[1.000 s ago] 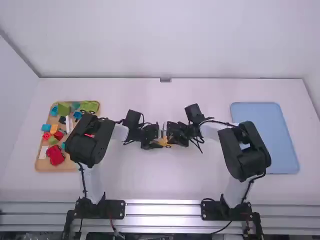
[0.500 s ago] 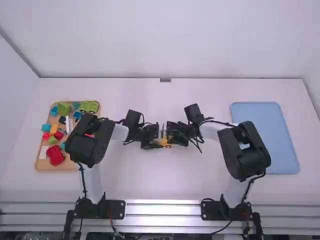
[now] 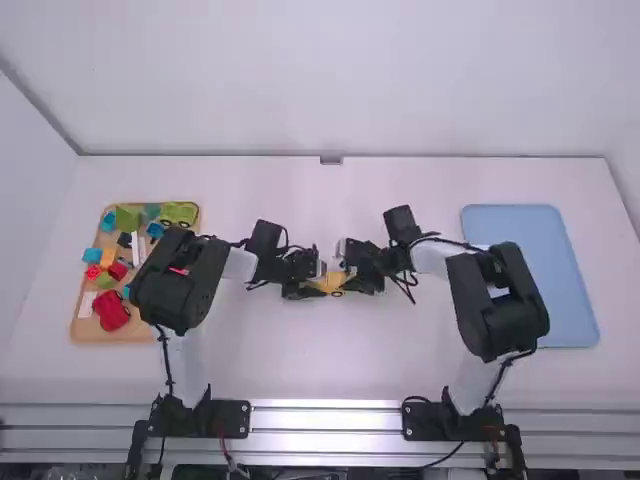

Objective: Assemble lego blocks to make yellow taxi

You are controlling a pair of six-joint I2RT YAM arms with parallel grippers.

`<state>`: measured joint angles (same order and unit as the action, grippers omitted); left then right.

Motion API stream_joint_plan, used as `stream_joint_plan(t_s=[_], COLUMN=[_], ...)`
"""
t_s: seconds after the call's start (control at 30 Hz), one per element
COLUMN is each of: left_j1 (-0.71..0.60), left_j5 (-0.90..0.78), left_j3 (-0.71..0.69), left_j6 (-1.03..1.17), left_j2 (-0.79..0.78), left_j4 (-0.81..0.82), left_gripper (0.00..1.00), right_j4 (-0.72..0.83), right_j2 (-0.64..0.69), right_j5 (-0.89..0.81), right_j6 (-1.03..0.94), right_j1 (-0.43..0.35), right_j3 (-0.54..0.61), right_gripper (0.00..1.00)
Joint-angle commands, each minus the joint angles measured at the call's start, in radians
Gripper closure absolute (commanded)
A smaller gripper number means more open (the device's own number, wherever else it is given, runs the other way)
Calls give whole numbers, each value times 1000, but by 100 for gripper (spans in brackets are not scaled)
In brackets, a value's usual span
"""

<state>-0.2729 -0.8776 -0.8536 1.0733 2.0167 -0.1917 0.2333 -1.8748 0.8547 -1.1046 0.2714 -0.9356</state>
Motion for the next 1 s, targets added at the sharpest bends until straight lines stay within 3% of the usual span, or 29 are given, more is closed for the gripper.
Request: stream_joint_plan(t_s=[0.0,0.07,0.43,0.6,0.8,0.97], left_j1=[-2,-2,-2,-2,-2,-2], left_j5=[7,7,6,6,7,6], left_j3=[11,11,11,11,11,11], left_j6=[-6,-8,-10,-10,-10,-10], left_j2=[13,13,13,13,13,13], left_j4=[15,11,4,15,22,19], left_gripper=[61,61,64,66,67,68], right_j4=[37,56,-270,-260,-191,-201], right_j2=[39,37,-21,-24,16,-6], right_j5=[98,66,-121,-174,37,38], right_j6=[-100,-100,183,191,90,83], right_j1=[-42,-56,62,88,27,39], right_j3=[7,26,125,103,61,60], right_gripper=[59,99,100,100,100,100])
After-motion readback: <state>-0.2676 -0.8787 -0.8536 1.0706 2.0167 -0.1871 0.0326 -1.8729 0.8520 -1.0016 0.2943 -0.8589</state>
